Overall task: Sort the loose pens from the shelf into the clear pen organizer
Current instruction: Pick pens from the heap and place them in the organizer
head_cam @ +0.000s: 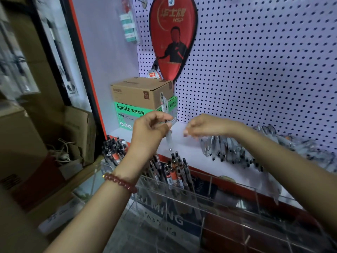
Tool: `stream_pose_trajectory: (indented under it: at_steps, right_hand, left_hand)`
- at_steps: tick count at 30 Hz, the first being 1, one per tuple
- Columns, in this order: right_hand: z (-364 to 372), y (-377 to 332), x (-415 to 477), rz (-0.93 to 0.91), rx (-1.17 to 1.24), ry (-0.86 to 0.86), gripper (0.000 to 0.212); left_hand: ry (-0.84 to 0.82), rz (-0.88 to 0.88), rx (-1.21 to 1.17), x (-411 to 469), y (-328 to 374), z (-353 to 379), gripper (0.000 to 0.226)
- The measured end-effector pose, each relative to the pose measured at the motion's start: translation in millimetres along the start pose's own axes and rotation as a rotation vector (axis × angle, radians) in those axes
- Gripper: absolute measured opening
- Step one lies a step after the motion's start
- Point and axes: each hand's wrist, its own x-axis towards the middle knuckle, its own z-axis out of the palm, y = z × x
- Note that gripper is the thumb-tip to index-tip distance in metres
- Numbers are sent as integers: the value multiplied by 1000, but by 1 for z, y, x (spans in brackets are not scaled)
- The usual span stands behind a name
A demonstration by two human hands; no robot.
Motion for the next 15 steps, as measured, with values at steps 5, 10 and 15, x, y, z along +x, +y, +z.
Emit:
stream_pose_trajectory:
  at_steps: [5, 10, 15]
  right_hand:
    - [13, 49, 4, 353, -479, -18, 34]
    - [25, 42, 5, 351, -526, 12, 5]
    - [21, 32, 7, 376, -507, 172, 6]
  left_hand:
    - [-21, -67, -79, -3, 3, 3, 18]
    - [-23, -56, -87, -6, 8, 4, 13]
    - [-24, -58, -77, -9, 10, 4, 12]
